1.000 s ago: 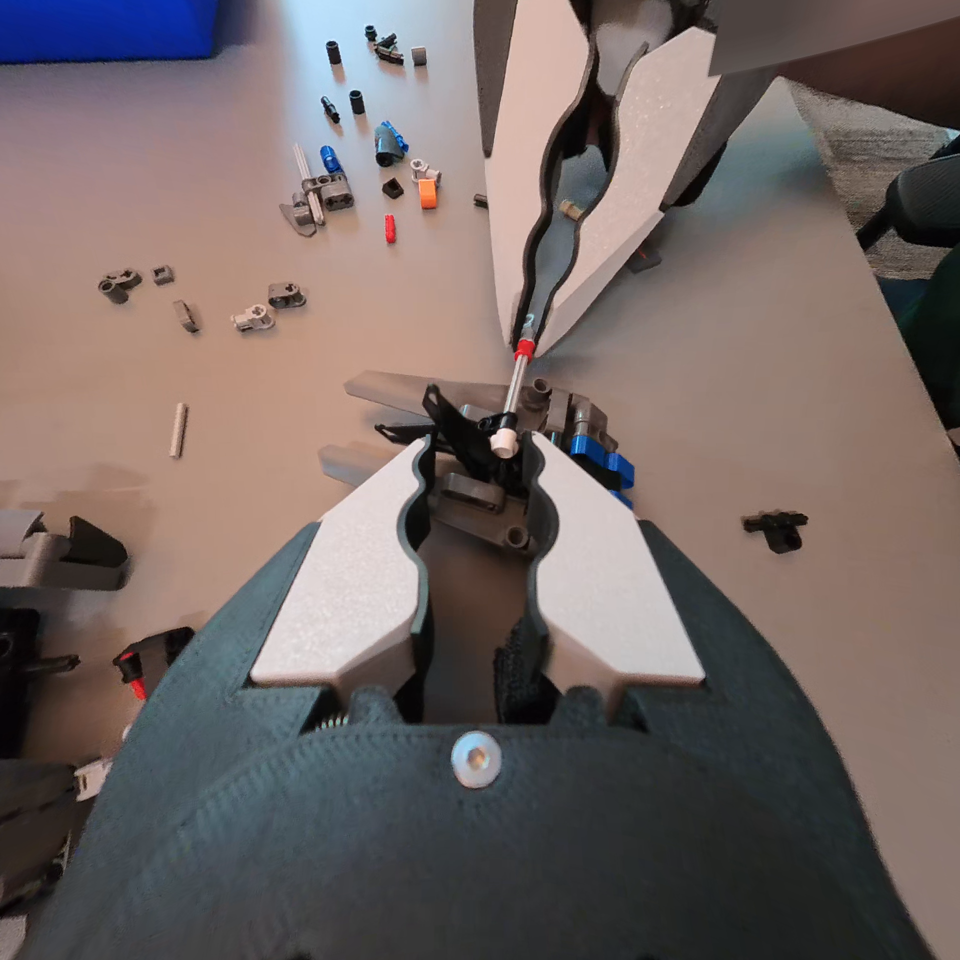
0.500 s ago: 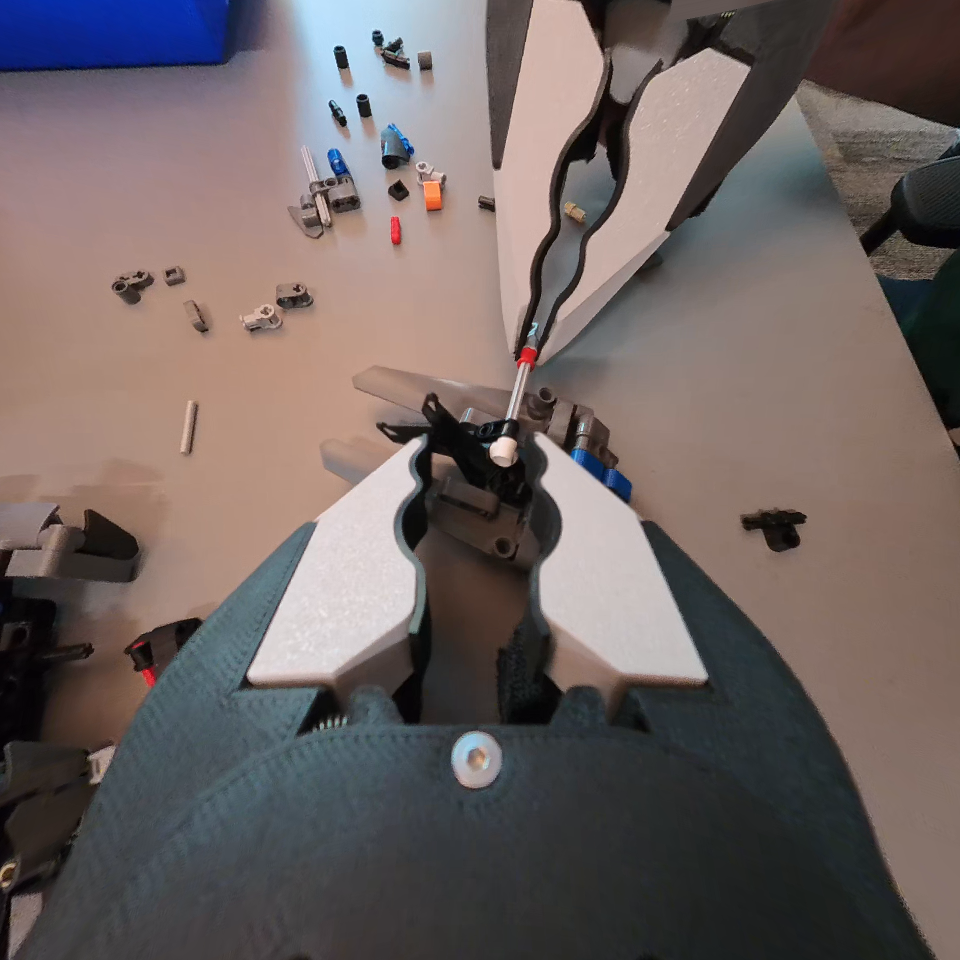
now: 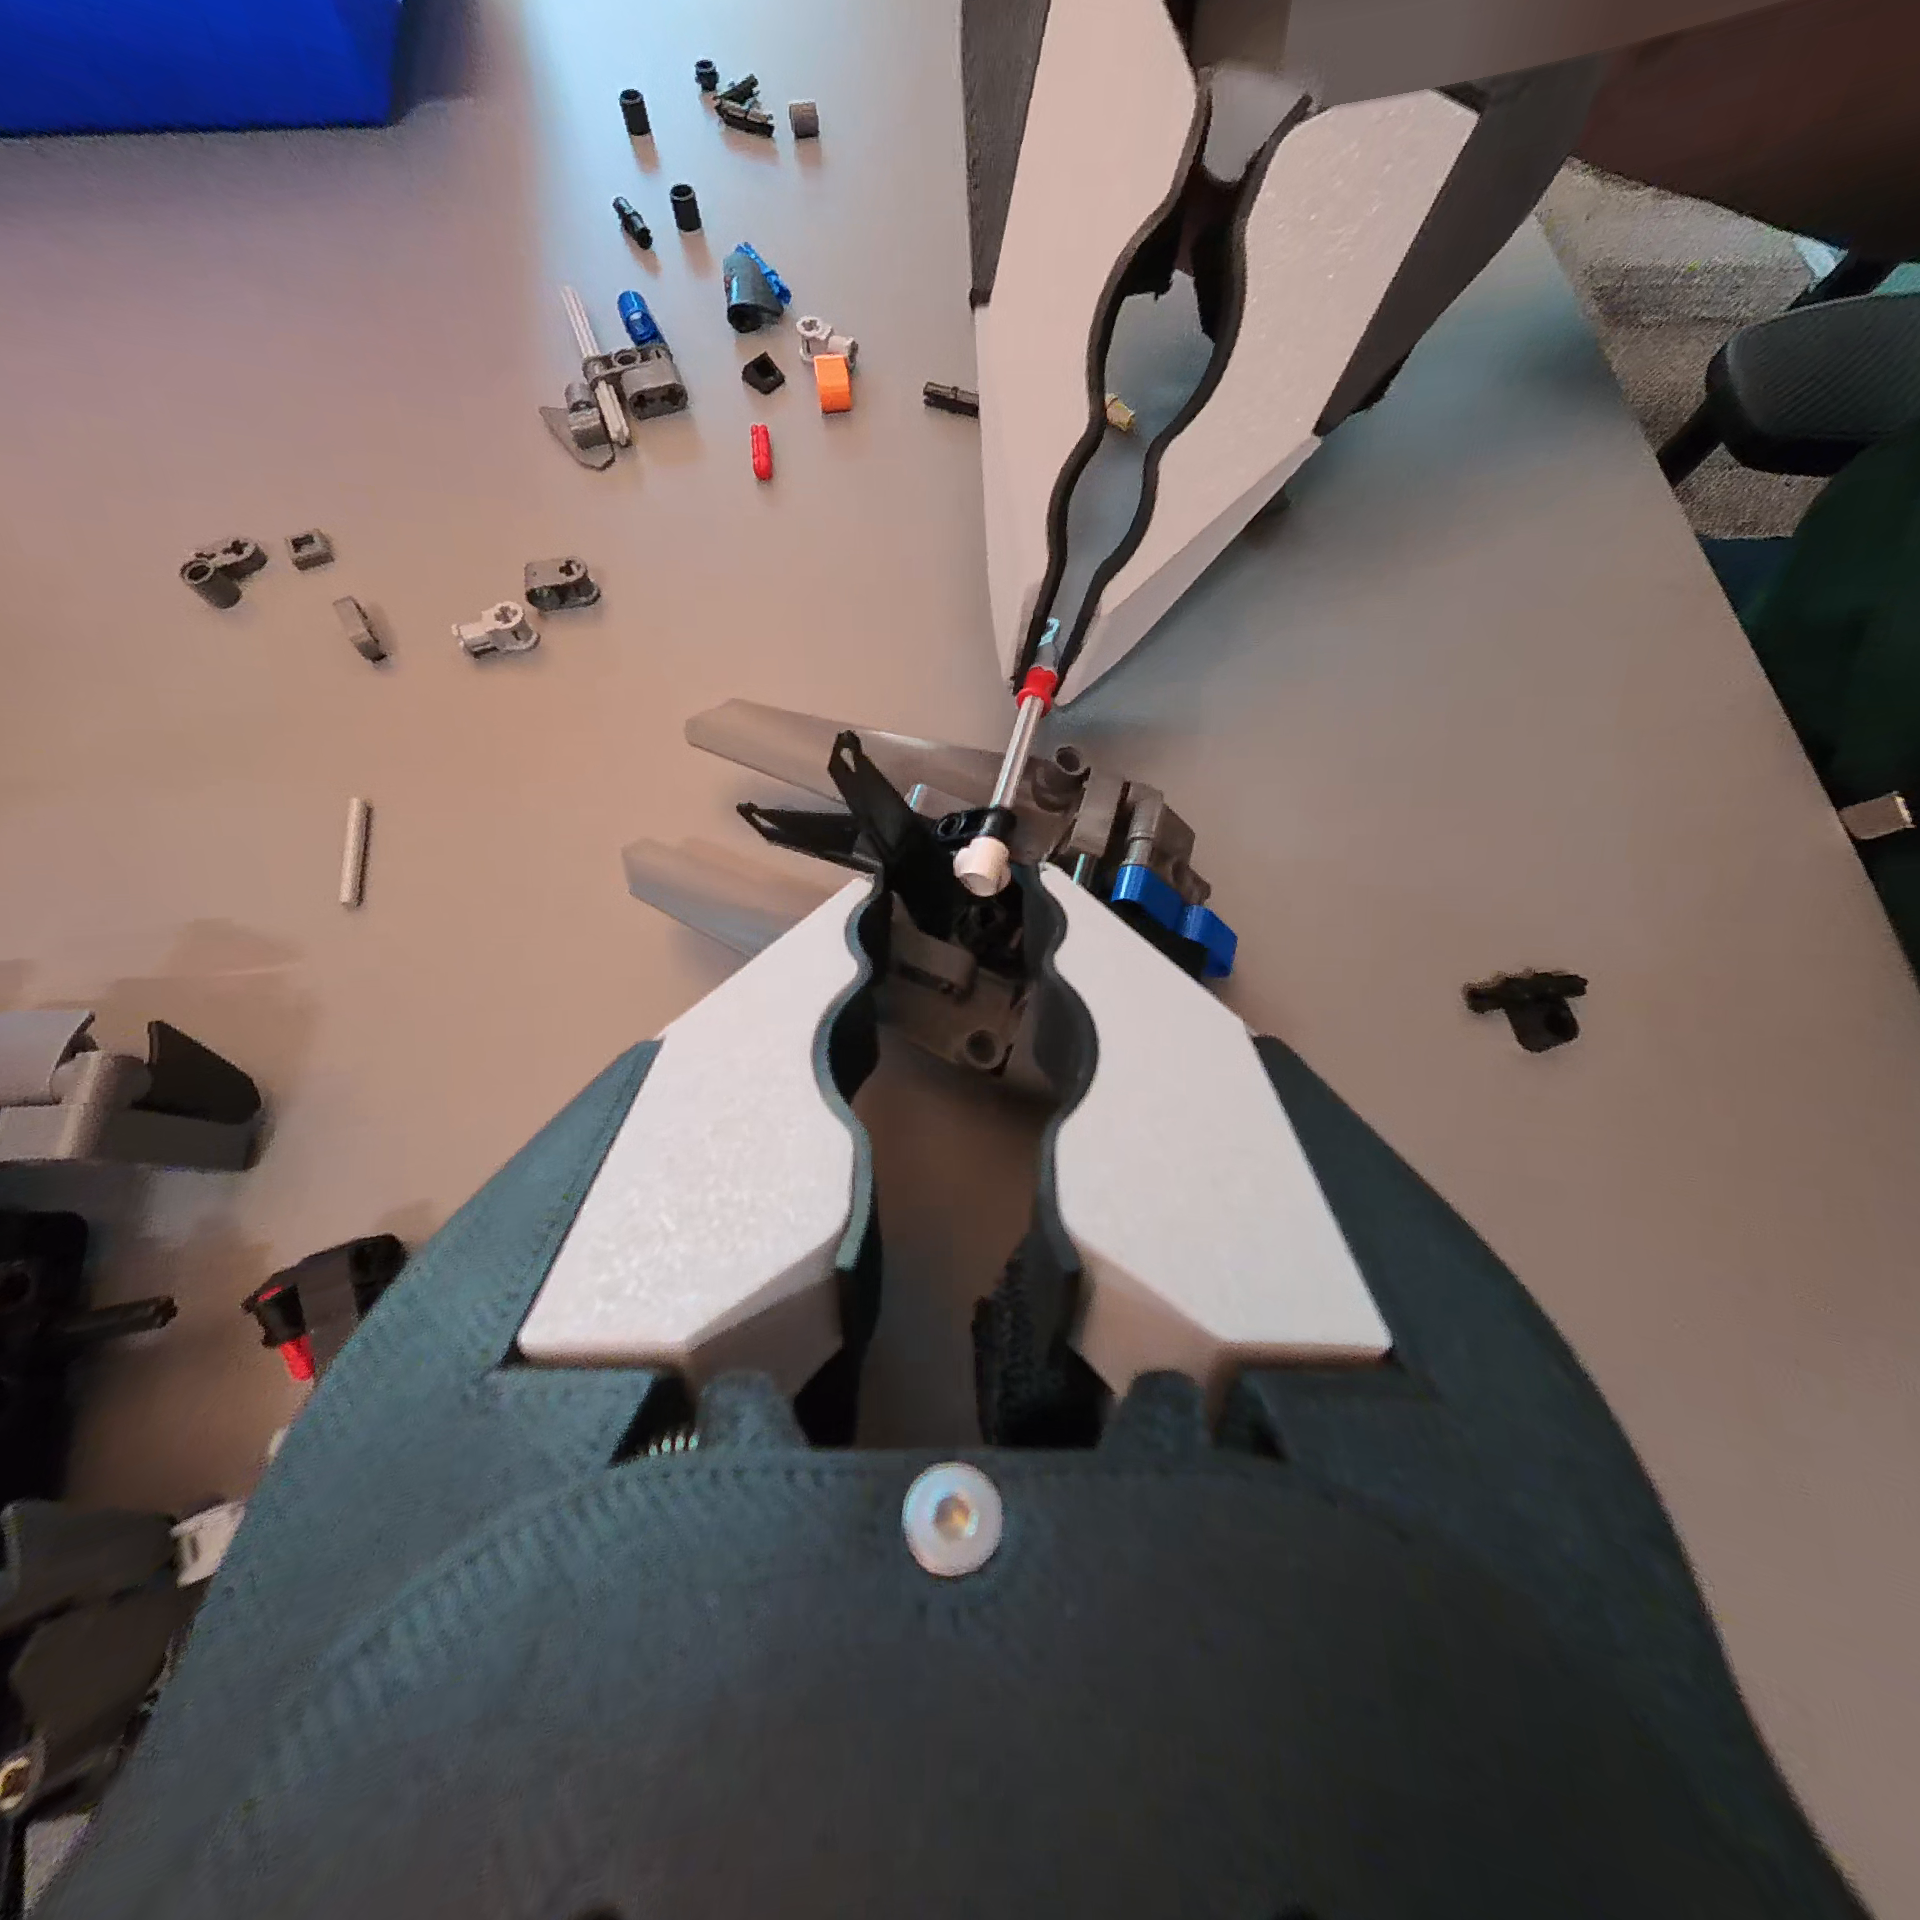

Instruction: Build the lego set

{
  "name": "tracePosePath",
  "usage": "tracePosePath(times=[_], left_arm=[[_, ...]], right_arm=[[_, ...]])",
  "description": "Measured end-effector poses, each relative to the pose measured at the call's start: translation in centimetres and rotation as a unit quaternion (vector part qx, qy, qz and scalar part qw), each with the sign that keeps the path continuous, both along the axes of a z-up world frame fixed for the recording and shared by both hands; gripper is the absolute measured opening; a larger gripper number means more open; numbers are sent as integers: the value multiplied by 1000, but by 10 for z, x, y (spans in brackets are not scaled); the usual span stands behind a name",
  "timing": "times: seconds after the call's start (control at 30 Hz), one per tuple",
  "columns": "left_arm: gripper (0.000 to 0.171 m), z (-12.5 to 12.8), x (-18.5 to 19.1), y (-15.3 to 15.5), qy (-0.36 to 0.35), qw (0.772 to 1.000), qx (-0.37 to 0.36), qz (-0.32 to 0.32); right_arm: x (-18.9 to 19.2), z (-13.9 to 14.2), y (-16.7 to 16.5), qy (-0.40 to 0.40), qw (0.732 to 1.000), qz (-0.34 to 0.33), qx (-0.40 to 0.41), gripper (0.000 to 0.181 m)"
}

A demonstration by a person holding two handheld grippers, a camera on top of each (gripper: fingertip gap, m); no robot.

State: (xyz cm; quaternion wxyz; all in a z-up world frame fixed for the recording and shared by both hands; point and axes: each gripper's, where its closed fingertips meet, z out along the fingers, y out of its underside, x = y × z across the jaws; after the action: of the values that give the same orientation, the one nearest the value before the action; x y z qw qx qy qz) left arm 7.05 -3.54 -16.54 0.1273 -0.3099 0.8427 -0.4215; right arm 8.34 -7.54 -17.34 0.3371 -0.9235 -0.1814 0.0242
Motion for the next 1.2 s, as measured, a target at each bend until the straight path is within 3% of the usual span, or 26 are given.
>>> tracePosePath(times=[0.43, 0.67, 0.9, 1.2], left_arm=[[19, 0, 4, 2, -21, 1000, 18, 14], [31, 11, -4, 10, -29, 998, 4, 58], [6, 11, -11, 14, -40, 994, 28, 95], [3, 6, -16, 9, -33, 992, 36, 119]], right_arm=[[-1, 1, 2, -13, 1000, -1, -9, 3], [-6, 0, 5, 0, 1000, -2, -2, 3], [-7, 0, 4, -3, 1000, 0, -1, 3], [-10, -2, 5, -7, 1000, -9, -7, 3]])
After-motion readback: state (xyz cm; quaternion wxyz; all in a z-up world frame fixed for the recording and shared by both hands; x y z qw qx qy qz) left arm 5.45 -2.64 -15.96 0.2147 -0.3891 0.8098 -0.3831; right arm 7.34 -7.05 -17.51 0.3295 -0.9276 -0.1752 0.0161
